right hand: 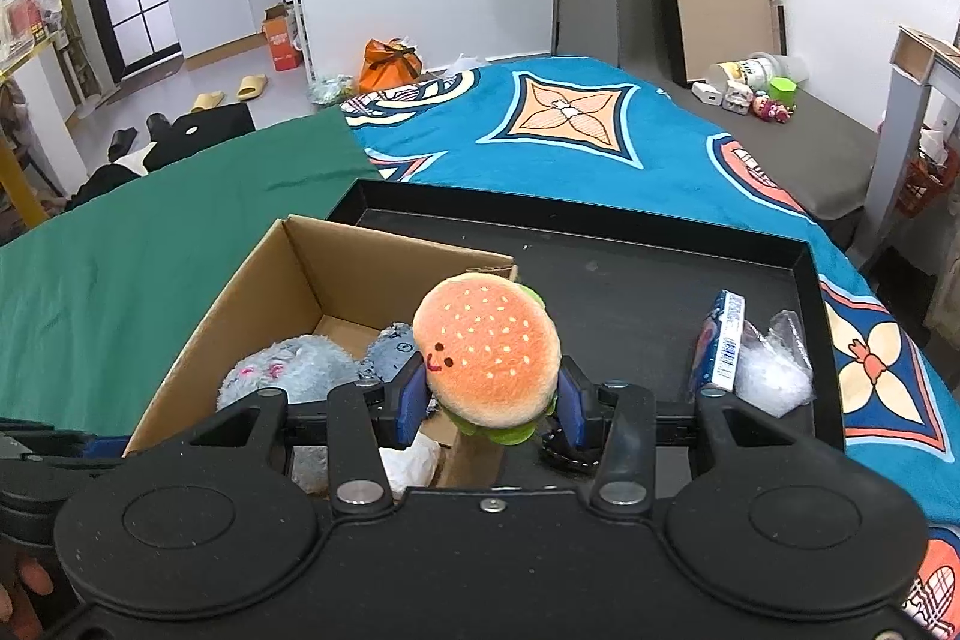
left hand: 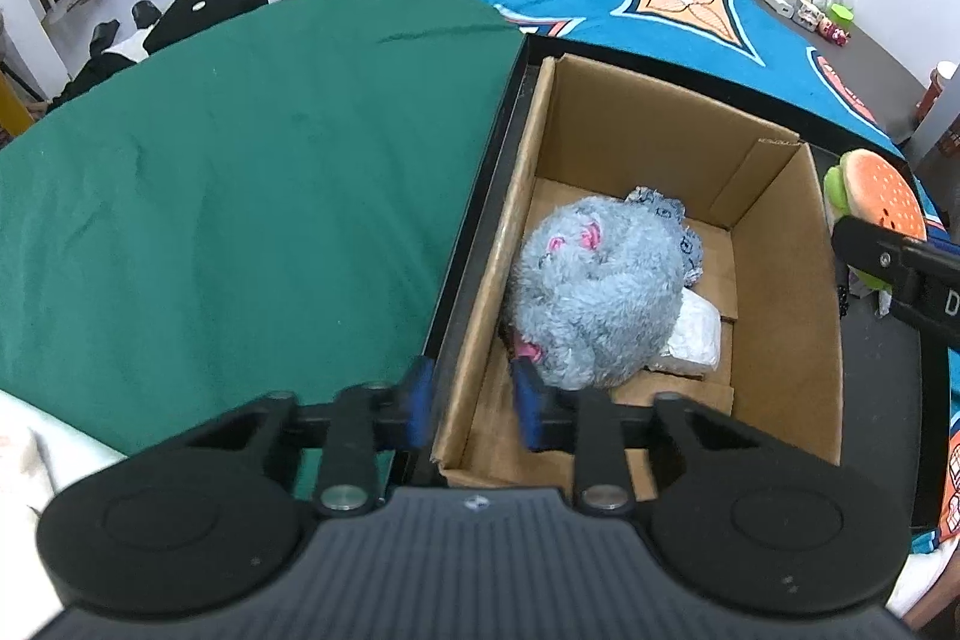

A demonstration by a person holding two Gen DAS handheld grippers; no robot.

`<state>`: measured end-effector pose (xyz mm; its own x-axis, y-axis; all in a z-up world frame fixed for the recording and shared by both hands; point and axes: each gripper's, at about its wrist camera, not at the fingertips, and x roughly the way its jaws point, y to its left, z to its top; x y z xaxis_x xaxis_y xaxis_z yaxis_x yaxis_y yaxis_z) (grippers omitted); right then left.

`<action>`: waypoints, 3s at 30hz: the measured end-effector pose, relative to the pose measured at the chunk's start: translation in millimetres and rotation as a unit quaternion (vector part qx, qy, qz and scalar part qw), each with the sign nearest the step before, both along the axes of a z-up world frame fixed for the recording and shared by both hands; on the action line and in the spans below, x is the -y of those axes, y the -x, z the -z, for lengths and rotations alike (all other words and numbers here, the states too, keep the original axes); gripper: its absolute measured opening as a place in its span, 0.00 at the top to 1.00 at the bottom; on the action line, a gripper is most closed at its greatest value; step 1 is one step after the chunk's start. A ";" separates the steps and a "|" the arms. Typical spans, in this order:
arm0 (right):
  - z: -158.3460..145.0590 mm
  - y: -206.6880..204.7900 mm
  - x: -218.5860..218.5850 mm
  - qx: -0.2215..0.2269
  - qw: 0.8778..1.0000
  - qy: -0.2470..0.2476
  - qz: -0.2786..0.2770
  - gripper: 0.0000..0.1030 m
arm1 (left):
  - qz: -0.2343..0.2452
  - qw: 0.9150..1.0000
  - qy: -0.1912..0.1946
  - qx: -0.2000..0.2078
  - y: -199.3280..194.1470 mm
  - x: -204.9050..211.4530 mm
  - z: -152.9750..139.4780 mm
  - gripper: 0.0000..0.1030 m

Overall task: Organize soft objects
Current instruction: 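Carry the burger plush with the right gripper into the box and release, then move the right gripper to the blue card box and grasp it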

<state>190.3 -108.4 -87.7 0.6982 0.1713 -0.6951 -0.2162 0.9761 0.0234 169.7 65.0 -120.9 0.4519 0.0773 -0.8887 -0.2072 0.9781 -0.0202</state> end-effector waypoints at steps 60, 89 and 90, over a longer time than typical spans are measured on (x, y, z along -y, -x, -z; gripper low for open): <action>33.9 -12.9 102.4 -0.008 0.996 -0.054 0.065 0.40 | 0.010 0.994 -0.108 -0.010 -0.1 27.2 -3.3 0.49; 83.7 -67.1 121.1 -0.037 0.993 -0.068 0.087 0.52 | 0.022 0.982 -0.180 -0.056 -14.6 47.9 12.0 0.46; 85.3 -68.3 120.9 -0.039 0.993 -0.068 0.087 0.54 | 0.022 0.982 -0.181 -0.057 -15.5 48.4 12.5 0.46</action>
<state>258.6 -229.3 -173.0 0.6710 0.1491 -0.7263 -0.0376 0.9851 0.1675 185.2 16.6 -133.4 0.3617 0.3802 -0.8513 -0.1449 0.9249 0.3515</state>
